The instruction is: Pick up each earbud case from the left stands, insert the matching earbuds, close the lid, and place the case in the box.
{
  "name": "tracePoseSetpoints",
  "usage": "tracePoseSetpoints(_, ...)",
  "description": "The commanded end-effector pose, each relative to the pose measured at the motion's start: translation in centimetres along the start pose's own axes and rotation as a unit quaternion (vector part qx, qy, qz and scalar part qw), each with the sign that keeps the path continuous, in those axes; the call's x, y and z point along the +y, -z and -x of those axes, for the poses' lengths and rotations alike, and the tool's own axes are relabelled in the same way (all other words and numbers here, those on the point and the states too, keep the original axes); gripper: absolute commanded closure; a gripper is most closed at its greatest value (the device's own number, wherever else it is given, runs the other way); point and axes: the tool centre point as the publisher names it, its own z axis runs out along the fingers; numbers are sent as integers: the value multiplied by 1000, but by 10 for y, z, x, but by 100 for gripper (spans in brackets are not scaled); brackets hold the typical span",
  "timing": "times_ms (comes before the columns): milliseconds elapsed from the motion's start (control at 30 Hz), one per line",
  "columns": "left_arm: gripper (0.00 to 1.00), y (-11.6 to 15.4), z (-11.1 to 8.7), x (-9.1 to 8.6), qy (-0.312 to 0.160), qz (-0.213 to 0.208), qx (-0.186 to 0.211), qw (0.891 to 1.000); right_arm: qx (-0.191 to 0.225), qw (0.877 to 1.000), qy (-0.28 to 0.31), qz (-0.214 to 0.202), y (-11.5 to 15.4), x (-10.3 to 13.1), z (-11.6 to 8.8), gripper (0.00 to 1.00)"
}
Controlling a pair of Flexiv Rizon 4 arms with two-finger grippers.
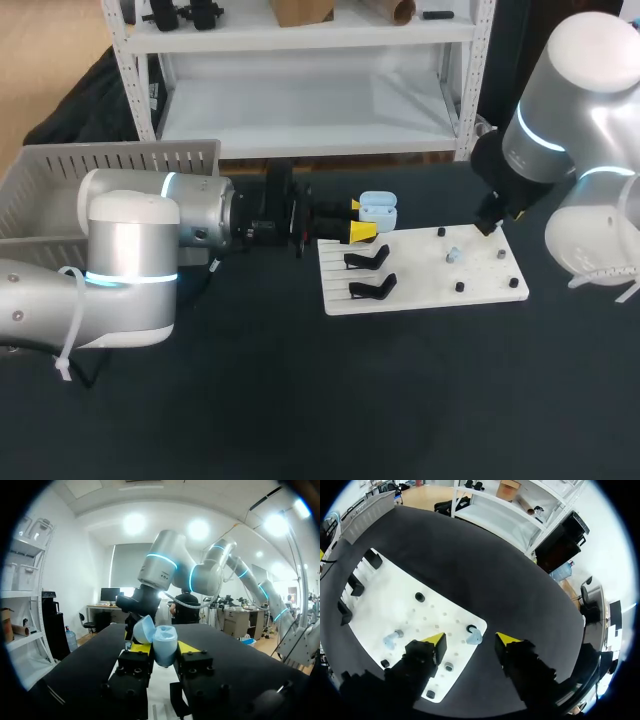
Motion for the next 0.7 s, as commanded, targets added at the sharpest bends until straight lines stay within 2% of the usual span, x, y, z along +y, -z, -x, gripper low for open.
tracePoseSetpoints(33,100,0,0,-1,0,3,0,1000,1,1000,2,1,0,-1,0,42)
tracePoseSetpoints(167,100,0,0,-1,0,3,0,1000,2,1000,4,1,-1,-1,0,50)
tracePoseSetpoints(333,100,0,0,-1,0,3,0,1000,3,1000,4,3,-3,-3,0,56)
tracePoseSetpoints(700,100,0,0,-1,0,3,0,1000,5,1000,5,5,-4,0,0,61)
